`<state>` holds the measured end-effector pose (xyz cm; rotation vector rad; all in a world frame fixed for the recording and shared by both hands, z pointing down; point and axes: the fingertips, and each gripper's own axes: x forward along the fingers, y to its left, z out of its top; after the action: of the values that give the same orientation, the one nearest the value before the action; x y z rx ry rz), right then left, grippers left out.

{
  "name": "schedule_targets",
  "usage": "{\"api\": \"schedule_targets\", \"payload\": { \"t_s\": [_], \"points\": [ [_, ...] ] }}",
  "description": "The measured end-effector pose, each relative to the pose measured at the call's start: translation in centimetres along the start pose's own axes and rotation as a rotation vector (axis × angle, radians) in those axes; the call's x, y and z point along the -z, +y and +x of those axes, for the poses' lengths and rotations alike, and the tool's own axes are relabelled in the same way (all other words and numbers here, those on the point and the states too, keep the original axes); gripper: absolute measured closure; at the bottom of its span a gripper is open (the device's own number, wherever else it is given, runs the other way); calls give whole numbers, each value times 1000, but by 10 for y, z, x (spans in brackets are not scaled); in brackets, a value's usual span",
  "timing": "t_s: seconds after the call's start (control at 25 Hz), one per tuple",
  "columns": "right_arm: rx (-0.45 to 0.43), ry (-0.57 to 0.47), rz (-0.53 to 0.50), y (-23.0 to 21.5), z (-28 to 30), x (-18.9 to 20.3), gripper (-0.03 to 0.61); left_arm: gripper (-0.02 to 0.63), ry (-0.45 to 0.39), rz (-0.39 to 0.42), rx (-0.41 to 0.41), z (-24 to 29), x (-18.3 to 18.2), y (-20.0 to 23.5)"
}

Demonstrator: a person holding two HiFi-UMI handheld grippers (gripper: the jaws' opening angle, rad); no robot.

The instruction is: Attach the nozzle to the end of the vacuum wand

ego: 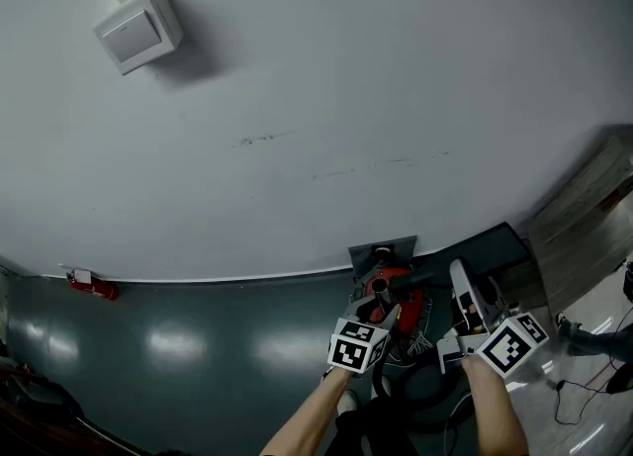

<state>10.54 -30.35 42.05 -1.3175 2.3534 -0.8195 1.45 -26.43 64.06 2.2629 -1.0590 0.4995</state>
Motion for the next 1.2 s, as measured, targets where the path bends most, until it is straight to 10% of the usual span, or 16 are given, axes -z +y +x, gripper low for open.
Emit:
{"api": "schedule_targets", "payload": {
  "t_s": [0.52,1.2],
  "points": [
    [-25,33,-12,7,15,6,488,463,2,21,7,7,-5,-8],
    [-138,349,-426,66,70,22,488,463,27,65,8,13,-6,-9]
  ]
}}
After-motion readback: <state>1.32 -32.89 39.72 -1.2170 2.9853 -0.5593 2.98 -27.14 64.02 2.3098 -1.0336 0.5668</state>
